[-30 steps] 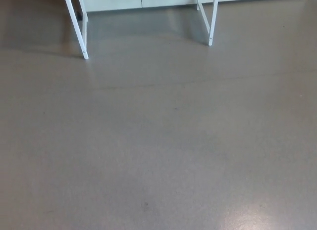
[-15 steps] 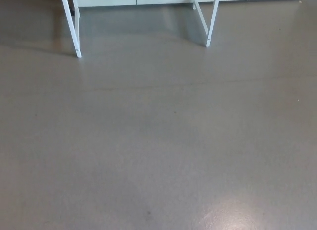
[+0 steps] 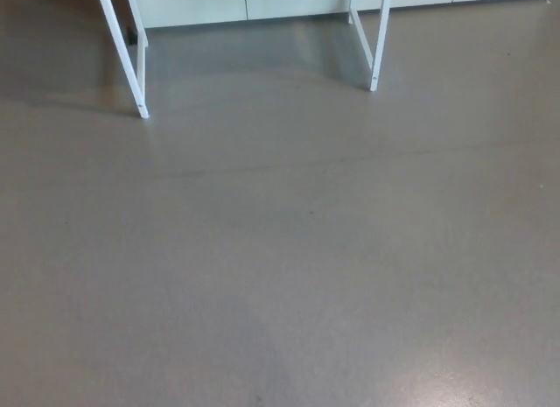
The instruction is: The robot walks towards a desk on which a file tray is kept in the middle and a toilet paper roll is kept on its right. The robot uses its right hand to hook on finger in the gap of the roll and grabs it, lifts it and places it on the tray.
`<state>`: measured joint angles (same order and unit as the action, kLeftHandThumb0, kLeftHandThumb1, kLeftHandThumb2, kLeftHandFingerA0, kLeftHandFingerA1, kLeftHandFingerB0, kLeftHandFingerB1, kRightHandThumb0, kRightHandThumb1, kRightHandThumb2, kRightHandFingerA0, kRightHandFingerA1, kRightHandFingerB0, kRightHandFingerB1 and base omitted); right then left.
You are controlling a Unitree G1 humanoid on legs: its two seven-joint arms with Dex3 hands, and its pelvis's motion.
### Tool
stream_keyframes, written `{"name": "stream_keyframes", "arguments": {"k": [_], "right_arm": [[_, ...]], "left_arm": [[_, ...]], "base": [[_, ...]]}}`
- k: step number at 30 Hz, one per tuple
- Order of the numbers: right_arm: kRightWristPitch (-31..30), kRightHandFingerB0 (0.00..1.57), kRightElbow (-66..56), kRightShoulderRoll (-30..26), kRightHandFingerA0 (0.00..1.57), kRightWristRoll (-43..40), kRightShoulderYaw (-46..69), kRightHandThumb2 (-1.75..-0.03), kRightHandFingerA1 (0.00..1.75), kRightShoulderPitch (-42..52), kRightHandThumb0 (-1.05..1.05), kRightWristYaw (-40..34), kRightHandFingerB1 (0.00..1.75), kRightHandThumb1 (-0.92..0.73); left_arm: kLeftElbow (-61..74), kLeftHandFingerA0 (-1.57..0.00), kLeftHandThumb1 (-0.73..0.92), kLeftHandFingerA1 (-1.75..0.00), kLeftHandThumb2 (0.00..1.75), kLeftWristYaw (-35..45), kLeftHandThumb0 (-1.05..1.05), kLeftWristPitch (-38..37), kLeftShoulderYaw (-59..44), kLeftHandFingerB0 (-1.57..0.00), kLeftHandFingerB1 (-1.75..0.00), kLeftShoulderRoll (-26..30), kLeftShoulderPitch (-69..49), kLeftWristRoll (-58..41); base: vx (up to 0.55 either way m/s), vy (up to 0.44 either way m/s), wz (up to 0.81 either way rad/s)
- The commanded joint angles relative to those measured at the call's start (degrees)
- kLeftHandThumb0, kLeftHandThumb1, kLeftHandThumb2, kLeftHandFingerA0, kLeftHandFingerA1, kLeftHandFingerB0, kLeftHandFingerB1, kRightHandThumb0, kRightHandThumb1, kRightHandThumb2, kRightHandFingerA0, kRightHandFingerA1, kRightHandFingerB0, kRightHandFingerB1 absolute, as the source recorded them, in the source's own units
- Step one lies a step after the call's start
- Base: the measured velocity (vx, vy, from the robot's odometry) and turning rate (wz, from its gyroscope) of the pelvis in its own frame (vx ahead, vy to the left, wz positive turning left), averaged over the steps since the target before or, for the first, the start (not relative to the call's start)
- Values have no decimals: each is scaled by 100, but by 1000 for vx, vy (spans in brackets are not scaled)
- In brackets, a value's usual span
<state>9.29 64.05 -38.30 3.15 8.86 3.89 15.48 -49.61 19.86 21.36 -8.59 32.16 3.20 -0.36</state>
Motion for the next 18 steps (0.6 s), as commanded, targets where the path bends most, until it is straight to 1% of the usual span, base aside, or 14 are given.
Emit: {"name": "stream_keyframes", "arguments": {"k": [1, 3, 4, 5, 6, 7, 11, 12, 14, 15, 16, 18], "right_arm": [[84, 0, -9, -52, 18, -46, 21, -105, 55, 47, -77, 99, 18, -67], [91, 3, -6, -85, 19, 35, -57, -103, 55, 54, -77, 90, 19, -65], [147, 3, 11, -52, 13, -28, -1, -102, 52, 66, -76, 66, 21, -65], [166, 3, 25, -42, 13, -41, 11, -102, 52, 64, -76, 62, 21, -65], [85, 5, 32, -49, 18, 11, -31, -103, 54, 31, -79, 29, 16, -67], [96, 7, 71, -18, 17, -66, 48, -101, 52, 28, -81, 3, 18, -66], [50, 5, 104, -27, 20, 88, -84, -105, 53, 17, -83, -63, 16, -69], [73, 6, 141, -20, 18, 36, -49, -102, 52, 9, -82, -15, 17, -67], [122, 7, 143, 11, 16, -60, 27, -102, 52, 33, -80, 13, 18, -66], [123, 3, 127, 25, 13, -52, 22, -102, 52, 37, -77, -9, 21, -65], [89, 5, 114, 45, 13, -54, 23, -101, 51, 32, -79, -23, 21, -65], [106, 5, 22, 55, 13, -26, 11, -102, 51, 116, -79, -69, 20, -65]], "left_arm": [[67, -7, 74, -72, 123, 11, -105, 54, -34, -13, -67, 105, -55, -18], [-24, -4, 74, -71, 123, -35, -105, -1, -38, -16, -66, 90, -31, -7], [-119, -4, 75, -71, 124, -45, -105, -119, -42, -16, -67, 79, -13, -4], [-161, -4, 75, -71, 124, -20, -105, -201, -27, -16, -67, 84, -18, 7], [-125, -4, 75, -71, 123, -26, -105, -130, -31, -17, -67, 84, -10, -2], [63, 0, 74, -68, 122, -25, -105, 139, -37, -17, -63, 104, -48, -17], [125, 0, 74, -68, 122, 18, -104, 140, -22, -19, -64, 143, -29, -9], [49, -4, 75, -70, 122, -13, -105, 107, -2, -16, -66, 139, 8, 16], [-38, -5, 76, -70, 123, -21, -105, 54, 32, -15, -66, 146, 49, 41], [-138, -1, 75, -69, 123, 1, -104, -40, 38, -17, -64, 152, 81, 40], [-213, -9, 75, -72, 123, -59, -105, -62, 54, -13, -67, 148, 128, 67], [-294, -7, 75, -72, 122, -35, -105, -35, 41, -14, -66, 153, 191, 33]], "base": [[81, -64, 1], [0, 0, 0], [0, 0, 0], [76, 34, -6], [80, 60, -5], [105, 69, 0], [168, 77, -3], [137, -34, -6], [140, 51, 11], [159, 72, 4], [179, 46, 12], [202, -32, 10]]}}
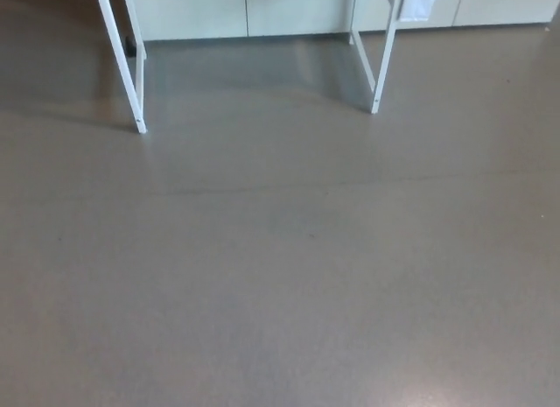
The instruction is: The robot walks towards a desk on which a file tray is kept in the middle and a toilet paper roll is kept on its right. The robot uses its right hand to hook on finger in the gap of the roll and grabs it, lifts it and places it on the tray.
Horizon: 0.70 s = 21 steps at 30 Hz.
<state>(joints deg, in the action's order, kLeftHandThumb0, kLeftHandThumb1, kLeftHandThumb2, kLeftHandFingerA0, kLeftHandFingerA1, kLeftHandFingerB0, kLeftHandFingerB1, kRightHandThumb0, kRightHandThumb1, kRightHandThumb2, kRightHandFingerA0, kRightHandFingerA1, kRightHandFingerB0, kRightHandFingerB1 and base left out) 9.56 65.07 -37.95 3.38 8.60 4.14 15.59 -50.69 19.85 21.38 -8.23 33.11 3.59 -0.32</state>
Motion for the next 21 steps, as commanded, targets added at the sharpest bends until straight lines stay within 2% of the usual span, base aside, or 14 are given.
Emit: {"name": "stream_keyframes", "arguments": {"k": [1, 3, 4, 5, 6, 10, 11, 12, 13, 14, 16, 17, 20, 21], "right_arm": [[83, 2, -42, 15, 13, -49, 37, -101, 51, 82, -79, -42, 19, -65], [61, 3, 0, 3, 13, -56, 39, -101, 51, 43, -79, 9, 19, -65], [26, 8, -7, 1, 18, -34, 26, -102, 52, 38, -84, -30, 16, -67], [4, 4, -19, 3, 26, 7, 4, -65, 42, 43, -77, -118, 23, -83], [89, 6, -2, 37, 16, -49, 61, -101, 53, 69, -79, -119, 19, -65], [-56, 3, -62, 118, 13, -243, 252, -100, 51, 75, -77, 46, 20, -65], [-44, 3, -99, 127, 14, -237, 259, -100, 52, 94, -76, 46, 20, -66], [-24, 3, -150, 123, 14, -227, 253, -100, 52, 126, -76, 48, 20, -66], [-41, 5, -142, 107, 17, -93, 150, -105, 52, 126, -83, -63, 15, -69], [17, 2, -104, 74, 21, -13, 79, -65, 42, 125, -77, -91, 24, -83], [114, 2, -58, 108, 21, -103, 143, -65, 42, 135, -77, -89, 24, -83], [87, 3, -13, 123, 16, -109, 152, -101, 52, 107, -76, -119, 26, -63], [48, 7, -173, 140, 16, -132, 162, -102, 53, 190, -80, -140, 19, -66], [170, 4, -100, 238, 16, -326, 336, -98, 54, 190, -76, -110, 26, -61]], "left_arm": [[-135, -10, 75, -73, 122, -26, -105, -2, 16, -13, -67, 71, 151, 32], [35, -10, 75, -72, 123, -1, -105, 66, -4, -12, -66, 87, 66, 0], [7, -5, 75, -71, 123, -6, -105, 51, 3, -14, -66, 86, 75, 7], [-22, -4, 75, -71, 123, -2, -105, 8, 3, -16, -66, 84, 77, 5], [-19, -10, 76, -73, 124, 7, -105, -41, 10, -13, -67, 83, 66, 9], [41, -11, 77, -73, 124, 9, -105, 1, 102, -16, -68, 126, 80, 85], [34, -11, 92, -84, 77, 21, -104, -22, 118, -8, -71, 143, 102, 87], [8, -11, 92, -84, 77, 36, -104, -71, 130, -8, -71, 149, 109, 90], [-76, -5, 49, -64, 118, -25, -55, -101, 99, -1, -59, 135, 165, 72], [-69, -9, 75, -72, 123, -49, -105, -10, 37, -13, -67, 123, 187, 14], [-58, -9, 75, -72, 123, -44, -105, 56, -40, -13, -67, 118, 222, -47], [-85, -13, 76, -73, 123, -24, -105, 30, -11, -14, -67, 133, 247, -15], [-107, -10, 75, -72, 122, 25, -105, 63, 3, -14, -67, 161, 308, -9], [-94, -7, 50, -64, 118, 29, -54, 68, 42, 0, -59, 182, 327, 29]], "base": [[247, -116, 10], [269, -123, 12], [135, -204, 11], [288, -237, 24], [401, -305, -33], [468, -76, 23], [320, -98, 9], [253, -74, -10], [249, -35, 1], [319, -4, -6], [313, 30, -13], [311, 59, -17], [359, 116, -15], [390, 262, -3]]}}
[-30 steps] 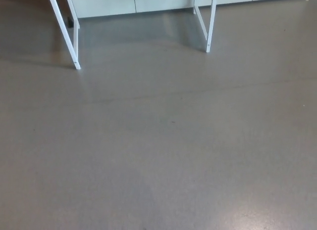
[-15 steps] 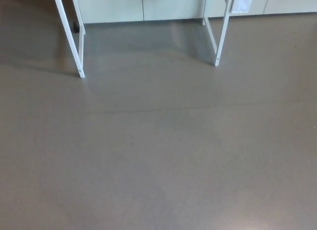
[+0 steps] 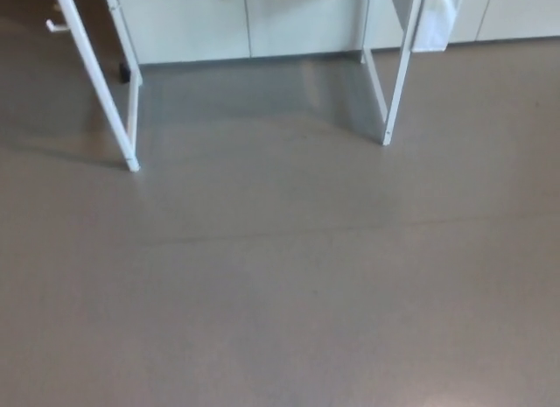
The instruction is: The robot walks towards a desk on which a file tray is kept in the middle and a toilet paper roll is kept on its right. The robot uses its right hand to hook on finger in the gap of the roll and grabs it, lifts it and places it on the tray.
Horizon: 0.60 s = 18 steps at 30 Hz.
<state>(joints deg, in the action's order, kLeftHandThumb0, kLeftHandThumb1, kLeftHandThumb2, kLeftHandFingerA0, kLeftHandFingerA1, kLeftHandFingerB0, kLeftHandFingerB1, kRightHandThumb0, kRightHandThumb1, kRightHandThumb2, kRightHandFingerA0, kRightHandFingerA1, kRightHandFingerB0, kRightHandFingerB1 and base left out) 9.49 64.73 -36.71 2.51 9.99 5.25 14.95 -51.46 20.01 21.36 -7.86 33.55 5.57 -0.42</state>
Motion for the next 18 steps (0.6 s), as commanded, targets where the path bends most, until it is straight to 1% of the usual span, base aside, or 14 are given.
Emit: {"name": "stream_keyframes", "arguments": {"k": [1, 3, 4, 5, 7, 8, 9, 10, 13, 14, 15, 16, 17, 18], "right_arm": [[187, 4, -67, 128, 16, -256, 224, -98, 54, 83, -76, -42, 26, -61], [-30, 7, -127, 10, 19, 55, -56, -106, 53, 56, -88, -69, 13, -68], [87, 6, -51, 19, 12, -92, 42, -101, 51, 45, -85, 107, 17, -66], [107, 7, -85, 44, 15, -99, 55, -100, 51, 71, -84, 3, 19, -66], [-17, 9, -89, 10, 18, -2, -42, -103, 50, 53, -87, -36, 15, -69], [132, 4, -61, 58, 12, -111, 42, -100, 50, 73, -80, 7, 19, -66], [95, 3, -141, 104, 14, -163, 85, -101, 50, 121, -77, -38, 22, -64], [149, 6, -139, 60, 14, -48, -5, -100, 50, 109, -80, -93, 20, -68], [86, 5, -81, 14, 15, 5, -74, -102, 51, 85, -81, -20, 19, -66], [69, 8, -96, 39, 15, -84, -7, -102, 52, 96, -84, 1, 18, -66], [53, 8, -84, 59, 15, -158, 53, -102, 52, 90, -84, 18, 18, -66], [138, 2, -18, 63, 19, -89, -1, -65, 44, 51, -77, -12, 25, -83], [184, 7, 24, 83, 17, -122, 31, -102, 54, 36, -83, 3, 18, -67], [82, 8, -2, 50, 18, -74, -18, -103, 53, 21, -82, 15, 17, -68]], "left_arm": [[-23, -7, 50, -64, 118, 13, -54, 68, 12, 0, -59, 141, 134, 42], [-79, -6, 50, -64, 118, 10, -55, -58, 57, 0, -59, 160, 163, 77], [-109, -1, 75, -71, 122, 237, -103, -157, -93, -15, -64, 167, 119, -117], [-129, 0, 92, -87, 81, 371, -97, -470, -53, 0, -74, 203, 36, -89], [-208, -6, 92, -83, 85, 335, -99, -575, -50, -4, -67, 208, 73, -56], [-228, 0, 92, -77, 73, 345, -98, -640, -30, 0, -69, 210, 70, -37], [-241, -7, 71, -67, 109, 283, -99, -632, 44, -3, -56, 231, 110, 50], [-290, 0, 70, -63, 117, 331, -94, -713, 44, -2, -53, 239, 117, 40], [-270, 0, 70, -66, 119, 133, -96, -817, 120, -19, -61, 202, 130, 120], [-273, -3, 92, -77, 75, 122, -97, -893, 122, -3, -66, 195, 115, 121], [-321, -3, 92, -77, 75, 136, -97, -920, 126, -3, -66, 195, 134, 119], [-351, -8, 70, -67, 109, 193, -99, -973, 132, -5, -56, 216, 147, 116], [-383, 0, 69, -63, 116, 221, -95, -1003, 160, -4, -53, 233, 164, 134], [-394, 0, 92, -73, 72, 202, -99, -983, 158, 0, -66, 230, 180, 124]], "base": [[406, 161, 25], [388, 141, -54], [383, 132, -12], [366, 116, 3], [351, 98, 1], [345, 86, 10], [340, 75, 5], [292, -9, 11], [333, -79, 16], [329, -121, 37], [368, -134, 34], [280, -206, -25], [260, -171, 46], [259, -168, 17]]}}
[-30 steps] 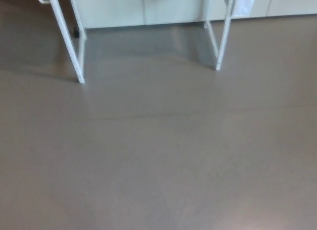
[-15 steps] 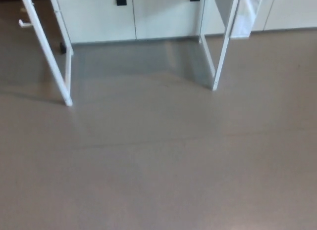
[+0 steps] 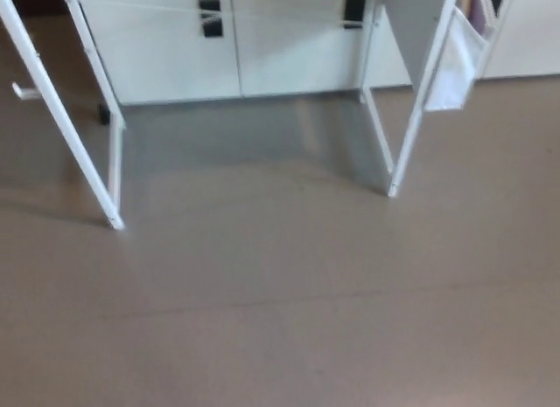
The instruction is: The robot walks towards a desk on which a file tray is kept in the middle and a toilet paper roll is kept on its right. The robot uses its right hand to hook on finger in the gap of the roll and grabs it, lifts it and places it on the tray.
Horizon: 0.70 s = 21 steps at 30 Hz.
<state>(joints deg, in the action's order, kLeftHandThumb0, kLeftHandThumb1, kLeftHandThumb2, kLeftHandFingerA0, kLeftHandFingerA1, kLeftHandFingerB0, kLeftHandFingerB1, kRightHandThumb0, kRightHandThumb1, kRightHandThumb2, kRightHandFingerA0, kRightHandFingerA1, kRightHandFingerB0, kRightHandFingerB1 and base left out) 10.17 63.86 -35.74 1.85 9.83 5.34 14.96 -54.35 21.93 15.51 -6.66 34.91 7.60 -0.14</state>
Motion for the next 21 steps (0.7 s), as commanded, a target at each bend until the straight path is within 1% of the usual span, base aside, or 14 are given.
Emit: {"name": "stream_keyframes", "arguments": {"k": [1, 2, 3, 4, 6, 7, 8, 9, 10, 11, 13, 14, 15, 21], "right_arm": [[19, 8, 94, -47, 18, -6, -2, -103, 53, 8, -82, 15, 17, -68], [82, 1, 123, -21, 18, -5, 9, -103, 54, 8, -74, -61, 25, -65], [129, 4, 137, -10, 26, -2, 5, -65, 45, 31, -74, -69, 24, -83], [118, 5, 95, -13, 21, -4, 4, -100, 54, 49, -76, -65, 25, -65], [109, 6, -31, -11, 14, 25, -23, -101, 49, 142, -81, -122, 21, -67], [142, 7, -5, 26, 17, -58, 49, -65, 39, 137, -75, -119, 24, -80], [196, 7, 45, 83, 17, -181, 160, -65, 39, 123, -75, -112, 24, -80], [235, 6, 29, 87, 11, -153, 144, -100, 50, 144, -83, -89, 19, -68], [197, 6, -8, 61, 11, -76, 92, -100, 50, 154, -83, -87, 19, -68], [236, 4, 39, 72, 10, -163, 168, -99, 49, 144, -78, 27, 19, -65], [240, 5, 108, 84, 11, -149, 181, -98, 48, 108, -79, -4, 19, -66], [212, 5, 93, 48, 10, -73, 125, -99, 48, 103, -79, -3, 19, -67], [211, 6, 71, 23, 14, 7, 70, -100, 50, 111, -80, -62, 20, -67], [128, 3, 436, 68, 9, -187, 204, -98, 46, -116, -75, 280, 19, -65]], "left_arm": [[-120, 0, 92, -73, 72, 11, -99, -410, 41, 0, -66, 95, -17, 94], [-80, 0, 68, -63, 115, -2, -94, -264, 44, -2, -53, 95, 5, 83], [-102, -8, 70, -65, 110, -21, -98, -314, 83, -4, -54, 108, 36, 121], [-55, -5, 71, -65, 113, -19, -96, -370, 92, -4, -54, 114, -1, 121], [-53, -1, 70, -63, 116, 7, -96, -310, 19, -6, -54, 101, 36, 26], [-72, -9, 71, -67, 109, 7, -99, -313, 37, -4, -56, 104, 48, 43], [-102, -9, 71, -67, 109, 8, -99, -319, 64, -4, -56, 110, 66, 70], [-195, -9, 71, -69, 107, 2, -99, -396, 51, -5, -57, 97, 105, 60], [-207, -9, 71, -69, 107, -21, -99, -407, 73, -5, -57, 98, 127, 86], [-214, 0, 92, -78, 74, -111, -99, -381, 178, -2, -67, 114, 151, 204], [-259, 0, 92, -78, 74, -94, -98, -425, 187, -1, -66, 119, 164, 186], [-263, -8, 71, -67, 109, -49, -98, -422, 122, -2, -55, 112, 158, 104], [-225, 0, 92, -77, 73, -36, -98, -402, 102, 0, -65, 113, 135, 78], [-171, 0, 92, -79, 72, -25, -97, -480, 114, -1, -68, 118, 93, 122]], "base": [[253, -163, 1], [241, -155, 4], [224, -146, 2], [213, -138, -5], [202, -123, -12], [196, -110, -16], [196, -102, -15], [198, -96, -13], [181, 165, -7], [204, 188, -11], [195, 280, 17], [172, 355, -45], [148, 330, 3], [123, 93, 5]]}}
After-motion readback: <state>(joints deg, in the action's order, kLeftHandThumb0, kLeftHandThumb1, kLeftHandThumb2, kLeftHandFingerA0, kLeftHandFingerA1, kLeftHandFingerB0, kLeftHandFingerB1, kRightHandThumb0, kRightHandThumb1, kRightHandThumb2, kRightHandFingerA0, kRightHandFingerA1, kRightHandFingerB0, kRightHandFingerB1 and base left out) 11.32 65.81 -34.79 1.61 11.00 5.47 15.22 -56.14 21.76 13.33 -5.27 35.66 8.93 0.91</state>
